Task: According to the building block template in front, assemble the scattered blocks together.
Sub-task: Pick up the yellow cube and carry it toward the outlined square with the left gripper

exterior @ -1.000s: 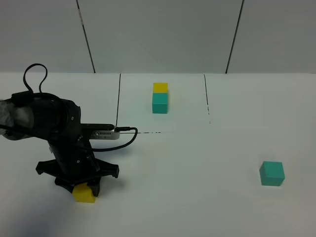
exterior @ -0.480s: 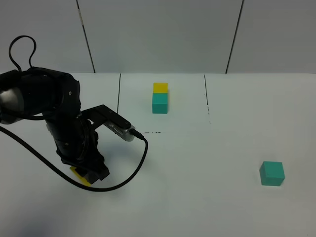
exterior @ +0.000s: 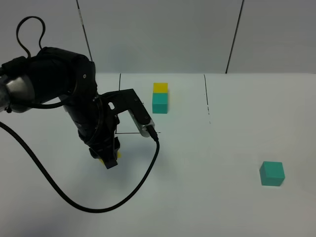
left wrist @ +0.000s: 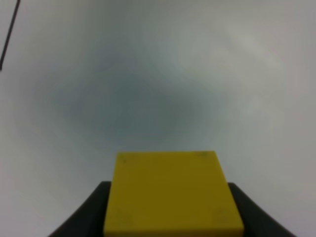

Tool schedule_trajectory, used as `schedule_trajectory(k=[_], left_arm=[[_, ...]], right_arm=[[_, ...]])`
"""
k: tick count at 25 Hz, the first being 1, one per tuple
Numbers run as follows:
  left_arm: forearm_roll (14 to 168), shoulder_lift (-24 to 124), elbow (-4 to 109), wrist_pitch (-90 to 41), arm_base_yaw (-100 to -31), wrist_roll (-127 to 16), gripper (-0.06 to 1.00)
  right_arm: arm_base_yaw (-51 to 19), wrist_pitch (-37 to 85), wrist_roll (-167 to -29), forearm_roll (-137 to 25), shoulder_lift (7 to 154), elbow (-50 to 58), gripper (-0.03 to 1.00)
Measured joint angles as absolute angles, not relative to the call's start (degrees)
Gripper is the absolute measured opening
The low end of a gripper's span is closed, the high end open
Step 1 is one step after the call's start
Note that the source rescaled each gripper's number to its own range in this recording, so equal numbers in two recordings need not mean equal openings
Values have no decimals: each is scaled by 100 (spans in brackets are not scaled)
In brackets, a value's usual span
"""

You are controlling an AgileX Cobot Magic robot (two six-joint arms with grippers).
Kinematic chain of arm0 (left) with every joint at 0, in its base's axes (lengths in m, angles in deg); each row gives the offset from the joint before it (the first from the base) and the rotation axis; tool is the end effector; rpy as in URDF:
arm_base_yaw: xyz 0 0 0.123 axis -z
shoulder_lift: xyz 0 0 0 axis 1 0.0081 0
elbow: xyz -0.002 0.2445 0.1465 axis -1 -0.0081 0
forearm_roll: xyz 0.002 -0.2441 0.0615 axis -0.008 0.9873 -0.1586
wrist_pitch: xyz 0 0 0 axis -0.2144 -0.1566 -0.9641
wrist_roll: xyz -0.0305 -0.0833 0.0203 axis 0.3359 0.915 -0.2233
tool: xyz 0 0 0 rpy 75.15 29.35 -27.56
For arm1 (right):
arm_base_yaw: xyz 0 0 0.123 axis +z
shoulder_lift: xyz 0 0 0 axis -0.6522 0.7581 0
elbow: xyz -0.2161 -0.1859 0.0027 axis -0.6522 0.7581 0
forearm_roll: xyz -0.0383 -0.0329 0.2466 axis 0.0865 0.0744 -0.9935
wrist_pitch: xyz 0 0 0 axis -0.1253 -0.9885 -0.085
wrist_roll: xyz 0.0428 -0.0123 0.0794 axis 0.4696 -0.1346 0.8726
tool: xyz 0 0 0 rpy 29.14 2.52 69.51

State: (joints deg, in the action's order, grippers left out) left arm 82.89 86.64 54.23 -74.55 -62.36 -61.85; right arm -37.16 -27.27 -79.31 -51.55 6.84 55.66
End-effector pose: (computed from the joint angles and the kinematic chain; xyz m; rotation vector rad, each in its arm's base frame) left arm 0.3448 -0.1847 0.2083 1.5561 2.4594 -0.0812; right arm -0.0062 0.0044 0.2778 -0.1451 2.0268 0.0612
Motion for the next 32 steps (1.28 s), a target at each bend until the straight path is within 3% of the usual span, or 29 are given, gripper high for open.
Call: schedule_trajectory(k=[13,32], left_arm=[[8117,9870,7000,-8055,-5502,-7290,0],[7867,10800,7730,-7737,-5099,-7921,0]], right_arm=[[-3716,-2727,-7931,-5155,684,5566,100],[-3716,-2727,-7931,-5155,684,5566,100]])
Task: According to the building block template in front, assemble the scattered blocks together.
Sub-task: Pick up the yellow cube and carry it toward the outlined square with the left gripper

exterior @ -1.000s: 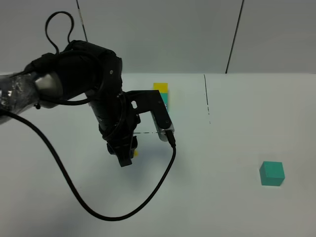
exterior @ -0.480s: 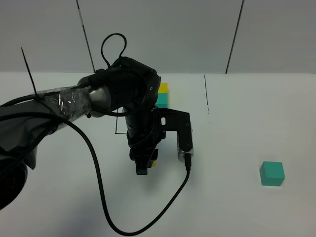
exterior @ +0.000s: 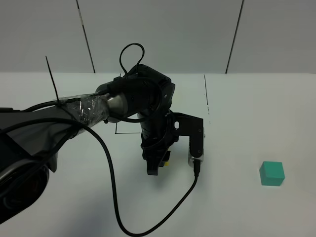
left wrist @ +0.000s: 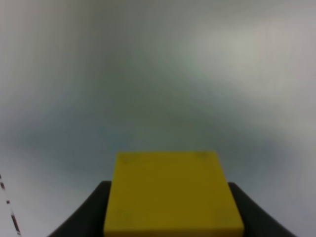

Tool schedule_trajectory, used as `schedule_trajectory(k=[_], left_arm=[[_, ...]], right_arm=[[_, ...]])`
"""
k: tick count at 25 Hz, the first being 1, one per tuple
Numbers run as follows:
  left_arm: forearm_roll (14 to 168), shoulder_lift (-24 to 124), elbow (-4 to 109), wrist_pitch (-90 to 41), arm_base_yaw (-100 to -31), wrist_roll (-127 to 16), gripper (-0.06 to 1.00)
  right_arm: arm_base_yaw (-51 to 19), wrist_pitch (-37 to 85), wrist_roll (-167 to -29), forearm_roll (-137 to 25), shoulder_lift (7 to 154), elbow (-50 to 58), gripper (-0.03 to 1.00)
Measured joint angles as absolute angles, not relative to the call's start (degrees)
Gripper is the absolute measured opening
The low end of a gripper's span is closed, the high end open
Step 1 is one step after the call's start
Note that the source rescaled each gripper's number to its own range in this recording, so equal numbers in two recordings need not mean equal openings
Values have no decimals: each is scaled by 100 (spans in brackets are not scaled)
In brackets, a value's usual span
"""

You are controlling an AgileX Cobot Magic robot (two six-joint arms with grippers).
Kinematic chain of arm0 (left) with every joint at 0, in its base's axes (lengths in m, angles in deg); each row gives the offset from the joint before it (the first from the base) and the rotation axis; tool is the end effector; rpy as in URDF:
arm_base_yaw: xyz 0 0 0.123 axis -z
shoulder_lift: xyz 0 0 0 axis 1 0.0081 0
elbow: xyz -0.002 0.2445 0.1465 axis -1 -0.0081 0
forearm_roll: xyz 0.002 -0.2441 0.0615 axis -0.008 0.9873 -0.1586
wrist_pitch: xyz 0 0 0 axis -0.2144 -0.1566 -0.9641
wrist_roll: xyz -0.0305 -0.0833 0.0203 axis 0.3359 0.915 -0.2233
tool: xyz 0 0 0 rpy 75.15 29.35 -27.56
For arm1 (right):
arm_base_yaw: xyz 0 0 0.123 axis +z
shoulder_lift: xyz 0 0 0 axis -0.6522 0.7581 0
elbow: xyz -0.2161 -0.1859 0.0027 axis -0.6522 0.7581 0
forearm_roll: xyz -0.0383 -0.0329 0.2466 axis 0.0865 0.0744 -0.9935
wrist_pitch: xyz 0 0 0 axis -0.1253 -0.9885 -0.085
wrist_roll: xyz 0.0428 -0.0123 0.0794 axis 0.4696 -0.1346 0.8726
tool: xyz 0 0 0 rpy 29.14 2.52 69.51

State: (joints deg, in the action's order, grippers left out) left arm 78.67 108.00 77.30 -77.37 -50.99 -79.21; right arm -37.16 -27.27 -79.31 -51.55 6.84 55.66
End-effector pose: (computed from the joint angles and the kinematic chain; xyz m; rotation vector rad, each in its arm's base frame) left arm 0.3702 -0.2968 0.1494 2.1752 1.9752 0.0240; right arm -0.0062 0.0044 0.2778 -0.1451 2.0268 0.0612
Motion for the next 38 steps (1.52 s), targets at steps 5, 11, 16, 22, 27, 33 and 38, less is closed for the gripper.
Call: schedule_trajectory(k=[5,11,16,22,27,33,38], left_arm=[[7867,11190,8299,-8077,-5099,-7927,0],[7856,11441,8430,-8125,-5099,-7931,0],[7848,11562,8455,-8127,-5099,-7931,0],[7837,11626,8506,-8137,-5099,-7650,0],[7837,11637,8512,-8137,-5099,-7652,0],[7832,11637,8512,-8137,-5099,-7727,0],[7837,11637,8512,-8145,-5099,-7809,0]], right_arm=[[-3716,-2727,-7931,-5155,684,5566,100],[-3716,-2727,-7931,-5155,684,5566,100],[-3716,-2727,-7931,-5155,684,5566,100],[-3716,-2727,-7931,-5155,684,5566,100],[-3716,-2727,-7931,-5155,684,5566,100],[-3716,-2727,-7931,-5155,684,5566,100],[-3716,-2727,-7931,-5155,684,5566,100]])
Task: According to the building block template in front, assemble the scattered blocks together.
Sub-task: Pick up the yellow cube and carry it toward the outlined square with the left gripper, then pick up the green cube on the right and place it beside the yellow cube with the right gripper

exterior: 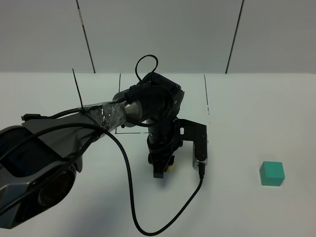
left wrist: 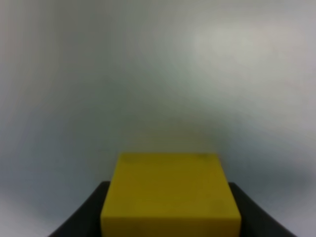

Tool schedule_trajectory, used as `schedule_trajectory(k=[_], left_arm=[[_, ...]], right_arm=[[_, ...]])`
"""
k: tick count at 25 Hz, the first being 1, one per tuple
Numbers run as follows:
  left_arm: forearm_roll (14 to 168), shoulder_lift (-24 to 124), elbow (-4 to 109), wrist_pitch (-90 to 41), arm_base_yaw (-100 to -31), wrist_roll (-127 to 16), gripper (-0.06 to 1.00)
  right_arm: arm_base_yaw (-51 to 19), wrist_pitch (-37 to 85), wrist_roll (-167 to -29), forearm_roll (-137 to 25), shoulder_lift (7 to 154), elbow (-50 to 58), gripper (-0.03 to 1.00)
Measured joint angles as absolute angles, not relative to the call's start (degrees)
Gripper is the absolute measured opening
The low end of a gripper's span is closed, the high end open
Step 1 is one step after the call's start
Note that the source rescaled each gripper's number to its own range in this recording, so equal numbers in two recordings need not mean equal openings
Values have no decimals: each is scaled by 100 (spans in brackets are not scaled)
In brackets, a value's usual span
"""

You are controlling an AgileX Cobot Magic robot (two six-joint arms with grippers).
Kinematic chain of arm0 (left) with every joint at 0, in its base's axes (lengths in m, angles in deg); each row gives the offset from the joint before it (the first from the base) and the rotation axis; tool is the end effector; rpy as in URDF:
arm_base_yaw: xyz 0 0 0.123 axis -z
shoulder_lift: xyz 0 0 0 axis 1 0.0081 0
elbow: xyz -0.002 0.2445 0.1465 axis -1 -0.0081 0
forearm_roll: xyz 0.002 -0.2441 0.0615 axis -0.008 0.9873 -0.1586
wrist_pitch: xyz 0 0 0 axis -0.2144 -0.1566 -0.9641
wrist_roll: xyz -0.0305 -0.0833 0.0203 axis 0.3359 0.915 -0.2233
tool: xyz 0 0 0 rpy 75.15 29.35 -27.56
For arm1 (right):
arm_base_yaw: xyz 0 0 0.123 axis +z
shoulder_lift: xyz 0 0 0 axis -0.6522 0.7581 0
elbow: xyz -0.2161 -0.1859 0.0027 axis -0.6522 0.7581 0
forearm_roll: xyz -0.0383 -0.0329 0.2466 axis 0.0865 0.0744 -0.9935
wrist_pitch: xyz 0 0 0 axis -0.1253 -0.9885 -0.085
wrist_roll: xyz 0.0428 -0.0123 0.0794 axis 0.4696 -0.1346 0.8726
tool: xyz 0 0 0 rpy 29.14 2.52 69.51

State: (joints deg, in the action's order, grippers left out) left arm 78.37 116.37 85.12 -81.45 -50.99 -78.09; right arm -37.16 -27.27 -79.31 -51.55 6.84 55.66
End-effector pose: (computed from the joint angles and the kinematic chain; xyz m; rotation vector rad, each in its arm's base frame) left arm 0.3837 -0.3072 0.1126 2.2177 2.0479 0.0093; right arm -0.0062 0.0044 0.2778 -0.1451 2.0268 0.0612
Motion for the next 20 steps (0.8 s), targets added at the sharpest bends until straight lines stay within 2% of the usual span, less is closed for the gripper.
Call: schedule_trajectory(k=[2,3,4,7,10,13,20], left_arm=[[7837,11637,8512,-8150,-5099,-7831,3],[7837,11658,8512,-8157,-5099,-7833,10],[7837,11682,8512,-8172,-5099,-7833,19],[7836,11695,8512,-8196,-5099,-7848,56],[7836,11695,8512,-8235,-5099,-7848,82],[7831,11672,8512,-8311,-5099,-7848,91],[7659,11179,8512,-8518,-5099,-7670,93]], right_arm=[[-3716,-2727,-7931,-5155,684,5566,100],[-3716,-2727,-7931,-5155,684,5566,100],[-3716,-2727,-7931,-5155,684,5566,100],[-3716,-2727,-7931,-5155,684,5566,100],[-3716,-2727,-7931,-5155,684,5566,100],[-3716,-2727,-7931,-5155,684,5566,100],[-3716,-2727,-7931,-5155,684,5566,100]])
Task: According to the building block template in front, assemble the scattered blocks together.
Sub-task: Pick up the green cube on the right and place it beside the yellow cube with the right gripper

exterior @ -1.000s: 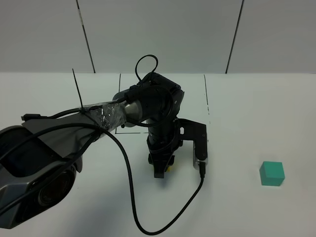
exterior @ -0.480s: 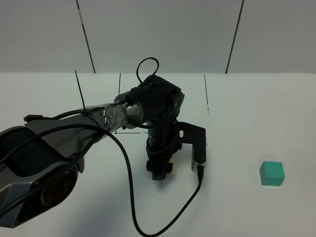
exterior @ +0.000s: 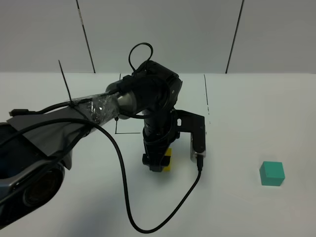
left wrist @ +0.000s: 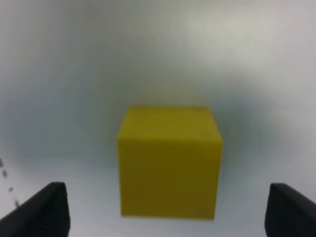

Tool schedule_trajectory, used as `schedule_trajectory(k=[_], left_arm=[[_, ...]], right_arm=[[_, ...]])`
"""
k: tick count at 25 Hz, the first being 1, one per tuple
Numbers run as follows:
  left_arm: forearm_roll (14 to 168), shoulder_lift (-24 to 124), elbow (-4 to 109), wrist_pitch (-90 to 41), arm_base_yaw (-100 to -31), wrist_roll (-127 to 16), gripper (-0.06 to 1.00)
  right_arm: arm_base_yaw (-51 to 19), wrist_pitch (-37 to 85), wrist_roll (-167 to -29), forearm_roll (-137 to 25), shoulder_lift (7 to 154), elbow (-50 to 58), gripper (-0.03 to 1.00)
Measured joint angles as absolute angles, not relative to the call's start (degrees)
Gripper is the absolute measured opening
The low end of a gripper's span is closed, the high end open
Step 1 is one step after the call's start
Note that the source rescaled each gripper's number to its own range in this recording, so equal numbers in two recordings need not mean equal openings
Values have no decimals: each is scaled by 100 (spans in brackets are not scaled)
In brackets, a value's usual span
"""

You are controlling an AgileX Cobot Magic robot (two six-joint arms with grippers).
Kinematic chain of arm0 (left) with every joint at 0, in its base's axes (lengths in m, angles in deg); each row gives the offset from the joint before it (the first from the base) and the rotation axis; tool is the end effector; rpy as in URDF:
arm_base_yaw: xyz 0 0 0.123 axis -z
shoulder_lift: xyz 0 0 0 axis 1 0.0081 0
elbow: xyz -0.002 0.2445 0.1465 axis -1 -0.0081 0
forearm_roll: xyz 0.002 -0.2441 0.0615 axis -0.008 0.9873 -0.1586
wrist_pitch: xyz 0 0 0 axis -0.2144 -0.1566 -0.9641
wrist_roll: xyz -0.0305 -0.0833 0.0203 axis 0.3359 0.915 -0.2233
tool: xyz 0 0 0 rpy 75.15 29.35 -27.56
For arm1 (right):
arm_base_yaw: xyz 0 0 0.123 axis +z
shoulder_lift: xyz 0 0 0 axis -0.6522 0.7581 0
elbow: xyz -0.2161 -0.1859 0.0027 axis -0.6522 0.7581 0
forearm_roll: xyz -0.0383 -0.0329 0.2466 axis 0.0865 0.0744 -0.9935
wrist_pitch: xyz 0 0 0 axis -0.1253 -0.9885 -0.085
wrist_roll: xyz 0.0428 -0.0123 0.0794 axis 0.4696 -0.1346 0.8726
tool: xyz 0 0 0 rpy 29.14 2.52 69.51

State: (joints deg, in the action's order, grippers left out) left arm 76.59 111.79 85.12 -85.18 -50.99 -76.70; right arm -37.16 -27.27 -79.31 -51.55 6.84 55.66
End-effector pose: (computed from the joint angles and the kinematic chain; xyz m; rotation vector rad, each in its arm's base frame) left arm 0.3801 -0.3011 0.1509 2.1974 2.0534 0.0528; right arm -0.0062 0.0044 0.2778 -0.1451 2.0268 0.0612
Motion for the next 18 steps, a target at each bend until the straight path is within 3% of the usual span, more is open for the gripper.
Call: schedule_trajectory(k=[10,18], left_arm=[[7629,9880,8512,-8891,-5326,-6081,93],[7629,9118,8476,-8890,-7141,-4361,93]], right_arm=[[-3716,-2727,-7931,-5155,684,5566,100],[-3716,-2727,-7931,-5155,684,5566,100]])
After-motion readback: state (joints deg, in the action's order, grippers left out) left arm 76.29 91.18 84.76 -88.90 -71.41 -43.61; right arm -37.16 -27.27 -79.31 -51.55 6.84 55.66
